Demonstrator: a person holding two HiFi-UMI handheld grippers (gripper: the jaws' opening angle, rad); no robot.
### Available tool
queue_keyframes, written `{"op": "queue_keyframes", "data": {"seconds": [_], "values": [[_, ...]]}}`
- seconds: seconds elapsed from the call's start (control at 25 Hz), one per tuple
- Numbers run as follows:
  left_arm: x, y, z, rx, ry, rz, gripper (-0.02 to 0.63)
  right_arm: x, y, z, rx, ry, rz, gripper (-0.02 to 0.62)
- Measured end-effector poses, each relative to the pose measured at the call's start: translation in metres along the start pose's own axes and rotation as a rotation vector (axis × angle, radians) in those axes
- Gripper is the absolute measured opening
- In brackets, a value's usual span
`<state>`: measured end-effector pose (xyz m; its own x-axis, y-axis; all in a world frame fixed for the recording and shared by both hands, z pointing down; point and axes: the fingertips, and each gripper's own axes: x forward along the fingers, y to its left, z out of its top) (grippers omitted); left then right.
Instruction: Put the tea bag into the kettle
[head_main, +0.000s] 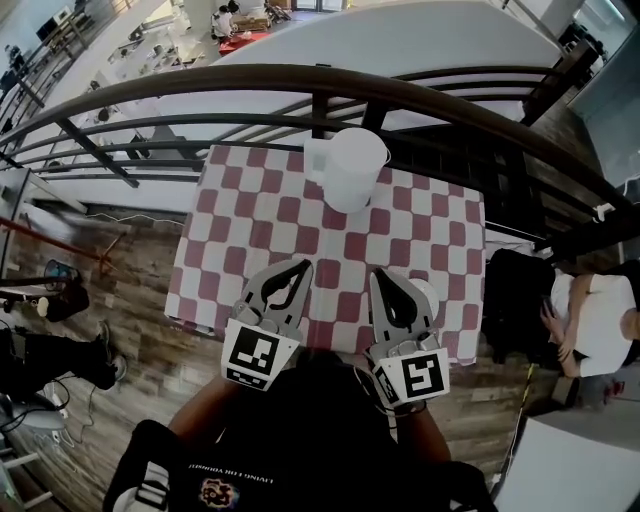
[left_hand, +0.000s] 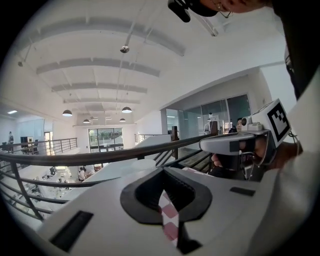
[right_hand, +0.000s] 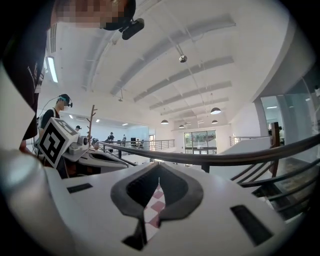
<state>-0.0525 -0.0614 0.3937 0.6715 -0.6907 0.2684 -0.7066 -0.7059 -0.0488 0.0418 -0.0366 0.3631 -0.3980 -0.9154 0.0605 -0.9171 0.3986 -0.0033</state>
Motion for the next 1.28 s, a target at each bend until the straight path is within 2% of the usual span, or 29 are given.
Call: {"op": "queue_keyframes", "data": {"seconds": [0.12,0.32,0.92,1.28], "values": [[-0.018,-0.02,-0.008,-0.019,0.01,-0.022,0.0,-0.017,0.022,-0.003,0.023,0.006,0.02,0.012],[-0.04,-0.037,-0.008,0.009,0.008,-0.033,0.0,-0.039,0.046,-0.004,0.048,0.011,0.04,0.012],[-0.075,-0.05,-0.003,0.058,-0.012,-0.019,0.0,-0.07,0.065,-0.003,0.046,0.013,0.03,0.012],[-0.084,-0.051,0.001,0.043,-0.028,0.0,0.0,-0.076,0.07,-0.004,0.034,0.015,0.035,0.012]]}}
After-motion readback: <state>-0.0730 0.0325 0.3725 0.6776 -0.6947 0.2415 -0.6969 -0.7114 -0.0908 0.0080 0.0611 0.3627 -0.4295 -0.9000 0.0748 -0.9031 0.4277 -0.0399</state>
